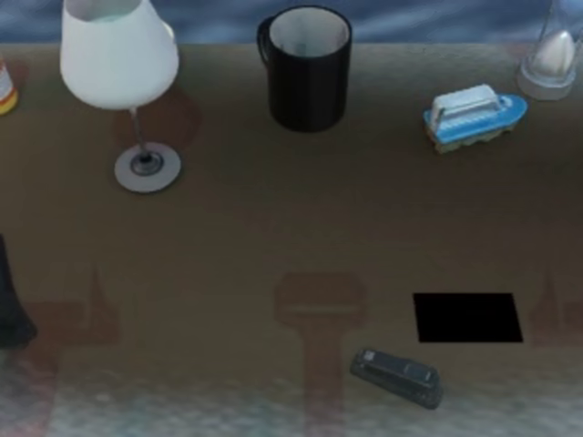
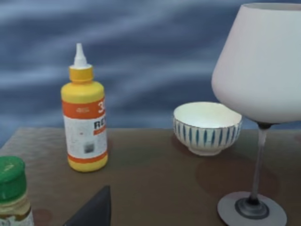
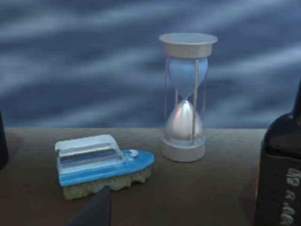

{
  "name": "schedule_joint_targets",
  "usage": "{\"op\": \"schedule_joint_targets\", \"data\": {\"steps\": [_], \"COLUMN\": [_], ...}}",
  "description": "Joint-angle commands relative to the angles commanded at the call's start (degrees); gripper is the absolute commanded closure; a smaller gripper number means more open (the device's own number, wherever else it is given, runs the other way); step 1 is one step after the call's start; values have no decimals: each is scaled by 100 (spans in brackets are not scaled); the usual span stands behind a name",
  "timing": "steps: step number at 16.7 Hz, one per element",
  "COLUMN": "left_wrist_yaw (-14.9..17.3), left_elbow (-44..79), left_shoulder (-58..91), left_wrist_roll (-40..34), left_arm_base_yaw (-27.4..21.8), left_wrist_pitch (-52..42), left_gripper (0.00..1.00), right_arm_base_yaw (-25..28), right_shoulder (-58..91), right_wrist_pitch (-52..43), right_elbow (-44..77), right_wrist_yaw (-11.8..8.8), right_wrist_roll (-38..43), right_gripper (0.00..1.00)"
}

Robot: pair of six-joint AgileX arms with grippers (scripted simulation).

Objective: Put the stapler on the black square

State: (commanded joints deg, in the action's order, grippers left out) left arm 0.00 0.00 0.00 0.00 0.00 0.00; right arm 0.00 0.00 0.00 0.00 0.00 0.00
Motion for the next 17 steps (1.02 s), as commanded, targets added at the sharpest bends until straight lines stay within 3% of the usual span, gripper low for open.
{"op": "schedule_joint_targets", "data": {"steps": [4,8,17], "left_wrist_yaw": [0,0,0], "left_elbow": [0,0,0], "left_shoulder": [0,0,0], "left_wrist_roll": [0,0,0], "left_arm_base_yaw": [0,0,0], "left_wrist_pitch": [0,0,0], "left_gripper": [0,0,0], "right_arm_base_yaw": [115,687,2693], "right_shoulder": [180,1272,6374], "right_wrist_pitch": [-144,-923,-3909], "right_elbow": [178,1157,4561], "right_wrist_yaw": [-13,-38,-12], "right_wrist_roll": [-42,-273,-1178], "right_gripper": [0,0,0]}}
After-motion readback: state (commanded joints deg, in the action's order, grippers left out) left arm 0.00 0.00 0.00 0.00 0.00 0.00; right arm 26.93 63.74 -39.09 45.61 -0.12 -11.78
